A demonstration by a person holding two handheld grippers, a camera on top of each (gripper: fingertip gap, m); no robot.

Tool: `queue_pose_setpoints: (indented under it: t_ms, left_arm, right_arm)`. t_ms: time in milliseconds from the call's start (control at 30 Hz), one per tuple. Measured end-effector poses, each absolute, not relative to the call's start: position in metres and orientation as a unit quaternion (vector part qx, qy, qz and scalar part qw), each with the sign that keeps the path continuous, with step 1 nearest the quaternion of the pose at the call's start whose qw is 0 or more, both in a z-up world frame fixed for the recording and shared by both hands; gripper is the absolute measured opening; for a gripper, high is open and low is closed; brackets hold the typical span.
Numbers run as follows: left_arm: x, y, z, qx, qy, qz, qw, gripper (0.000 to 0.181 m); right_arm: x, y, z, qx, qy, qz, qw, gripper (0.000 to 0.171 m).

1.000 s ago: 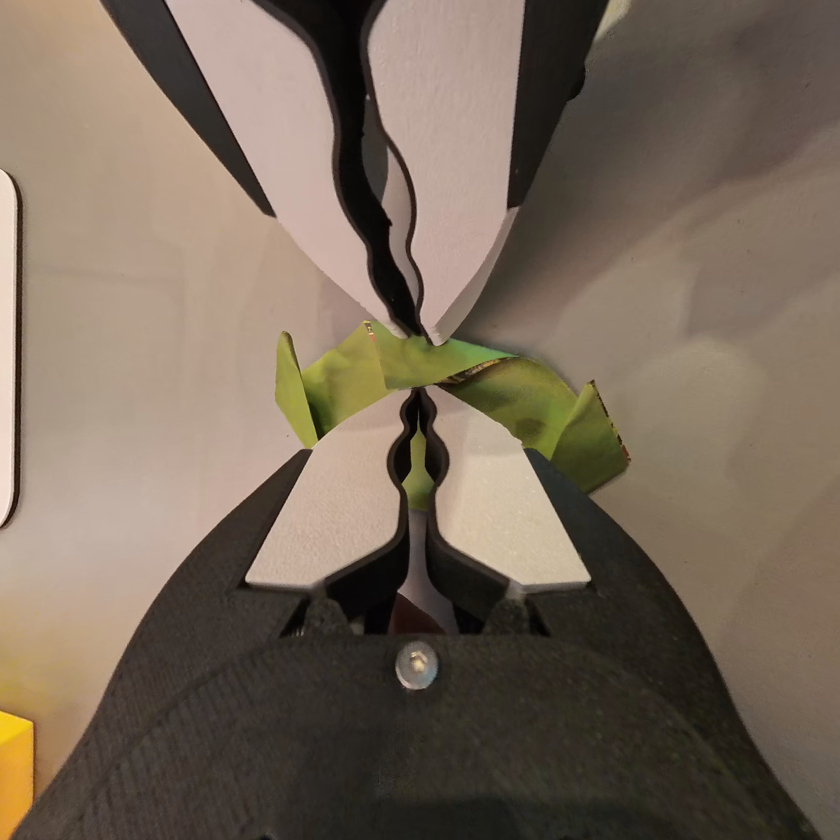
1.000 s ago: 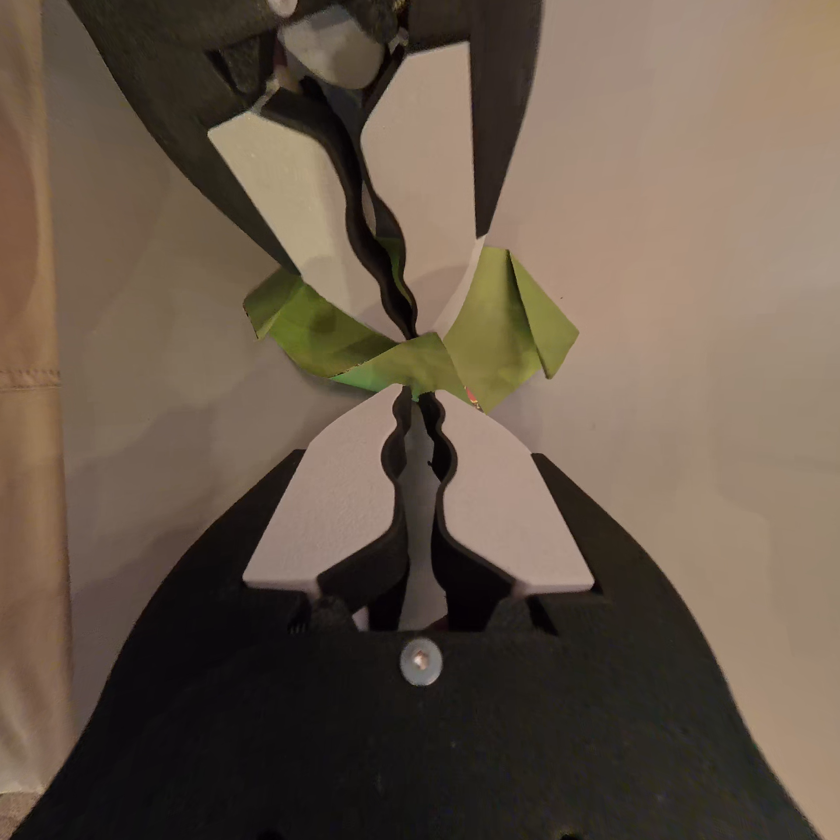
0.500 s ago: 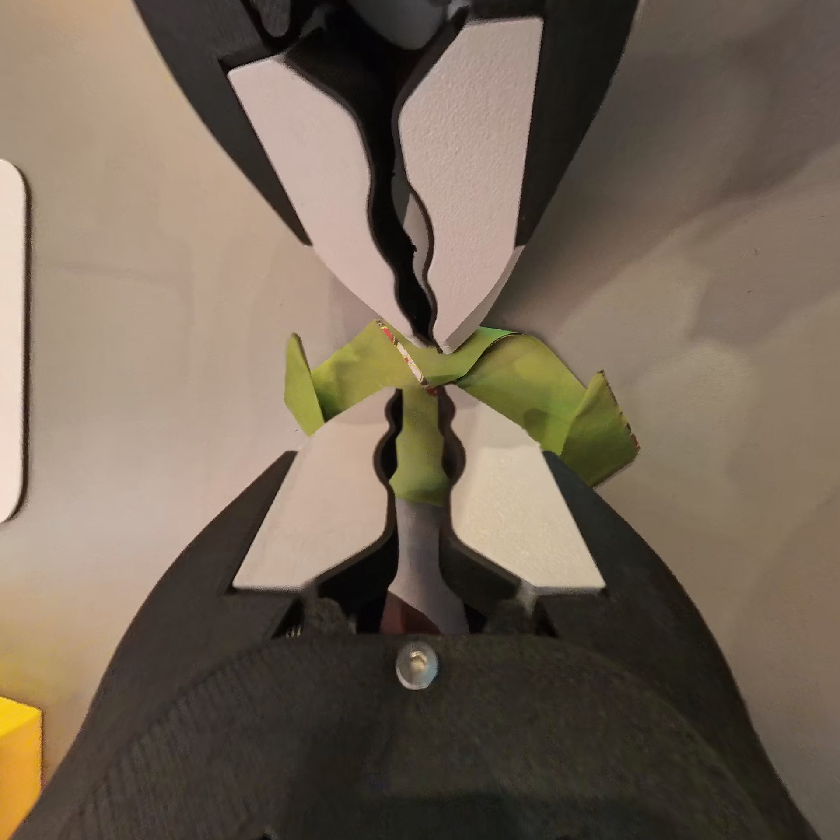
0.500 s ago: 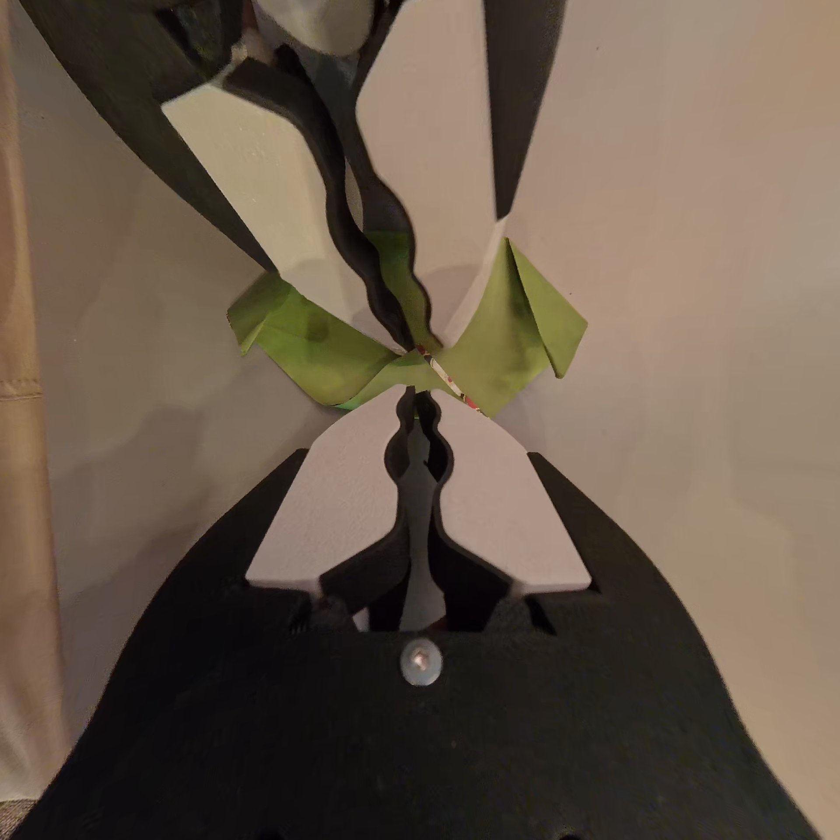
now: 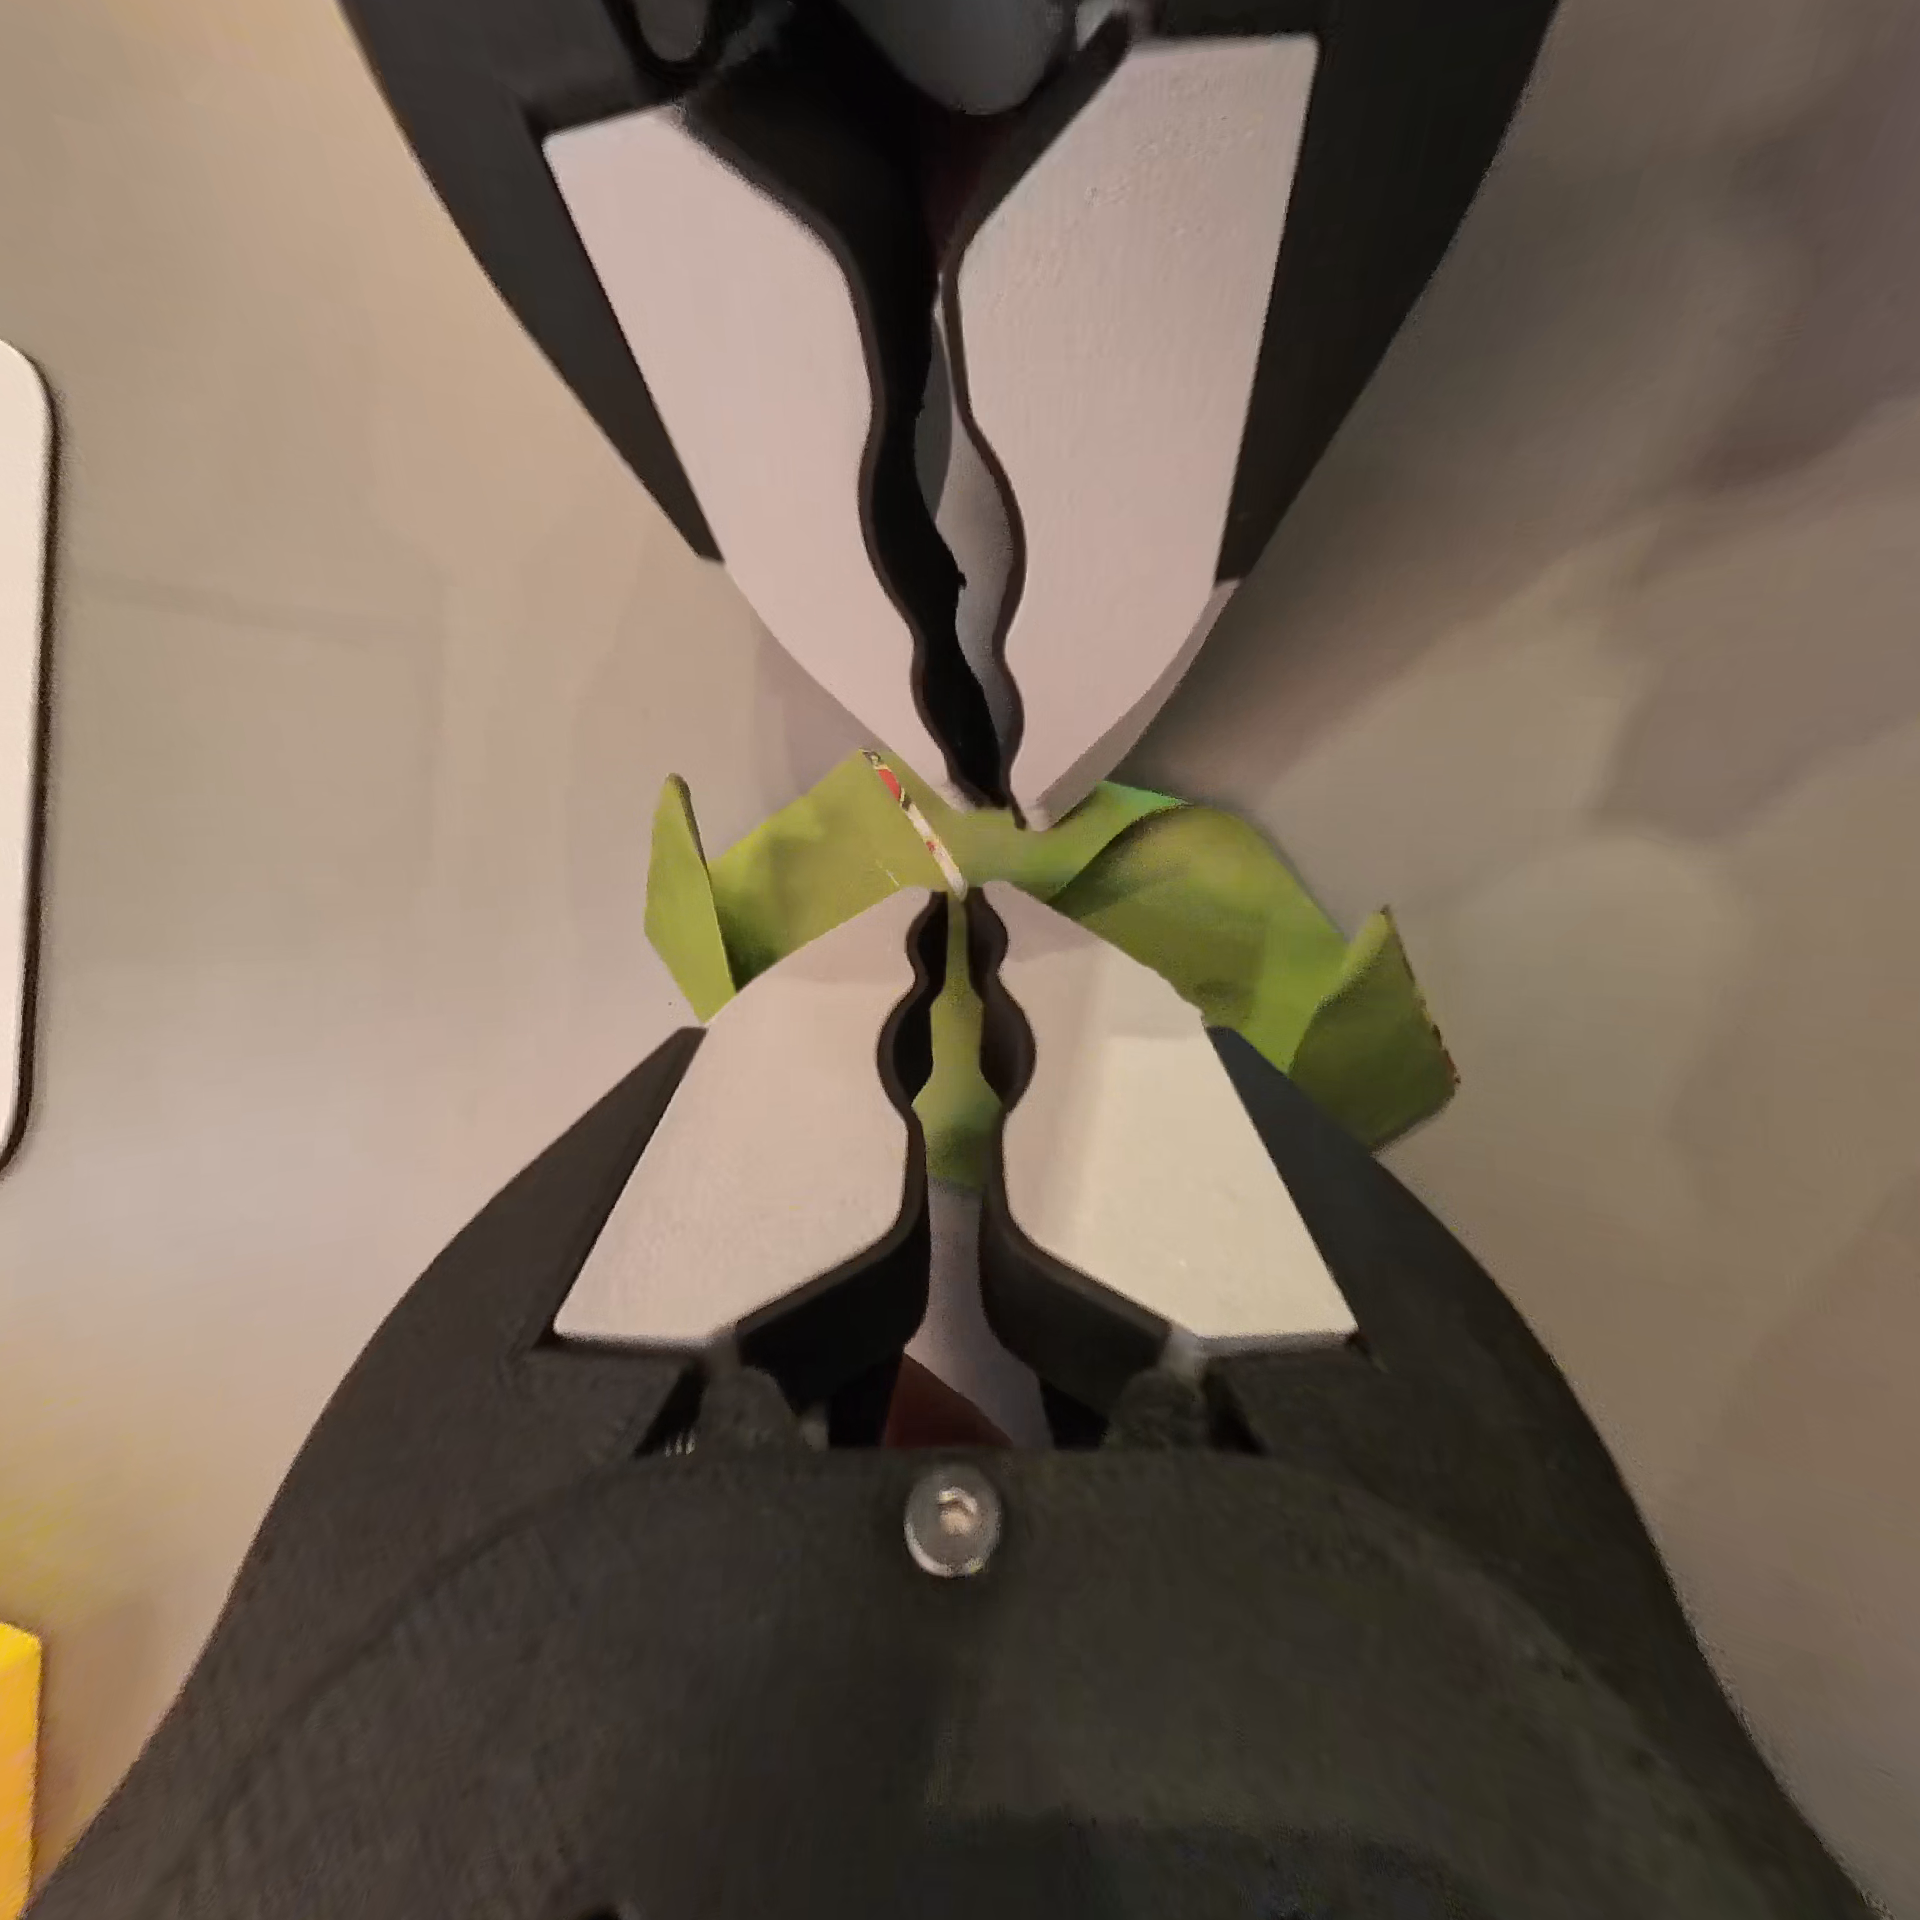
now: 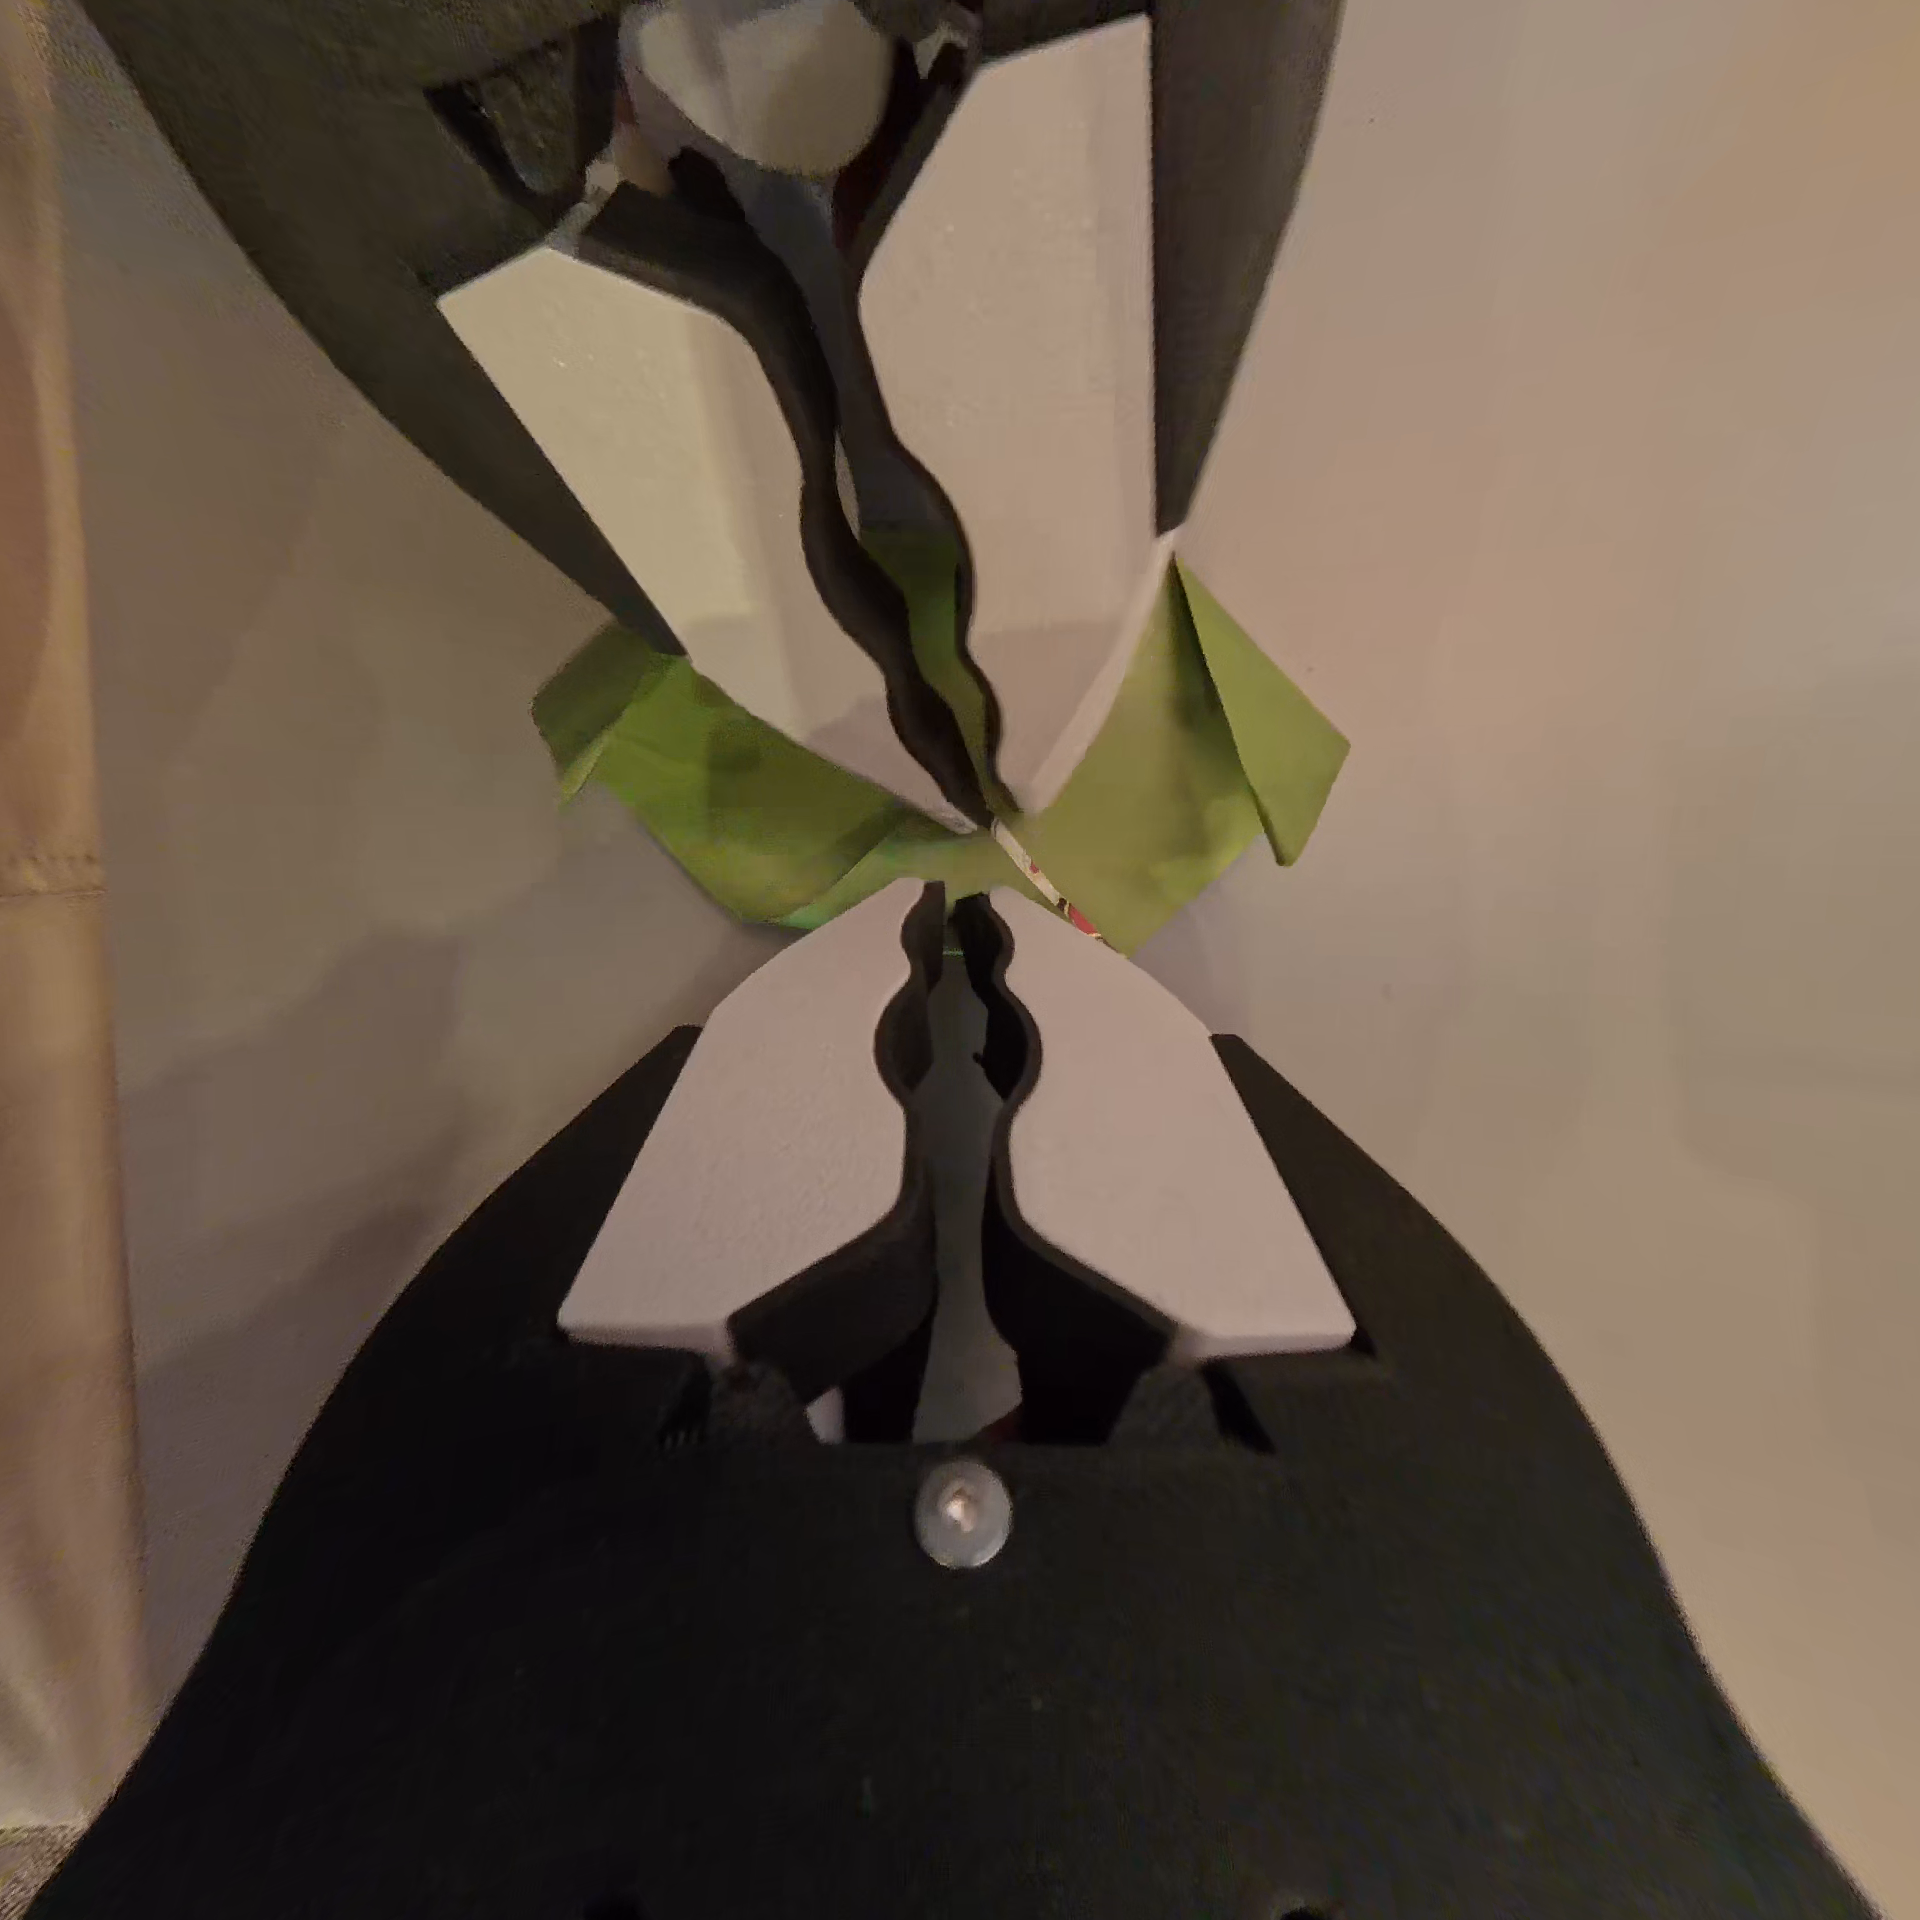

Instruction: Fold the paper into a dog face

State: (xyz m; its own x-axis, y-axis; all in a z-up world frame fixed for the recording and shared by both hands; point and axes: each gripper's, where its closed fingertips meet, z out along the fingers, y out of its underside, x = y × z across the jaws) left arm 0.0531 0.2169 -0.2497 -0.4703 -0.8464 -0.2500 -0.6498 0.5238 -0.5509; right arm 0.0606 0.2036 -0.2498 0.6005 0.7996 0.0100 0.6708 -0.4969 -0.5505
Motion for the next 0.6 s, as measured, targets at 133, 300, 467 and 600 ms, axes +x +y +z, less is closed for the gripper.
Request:
queue_pose_setpoints:
  t_ms: [133,300,467,600]
  left_arm:
    - [0.052,0.216,-0.251,-0.446,0.839,-0.184,0.252,0.001]
    - [0.052,0.216,-0.251,-0.447,0.838,-0.187,0.251,0.0]
    - [0.052,0.216,-0.251,-0.447,0.838,-0.184,0.251,0.001]
    - [0.052,0.218,-0.25,-0.456,0.834,-0.186,0.248,0.005]
  right_arm:
    - [0.078,0.205,-0.244,-0.871,-0.393,0.133,0.263,0.005]
    - [0.081,0.207,-0.25,-0.877,-0.386,0.122,0.26,0.005]
    - [0.078,0.213,-0.251,-0.878,-0.374,0.127,0.27,0.005]
    - [0.076,0.213,-0.25,-0.876,-0.376,0.129,0.274,0.005]
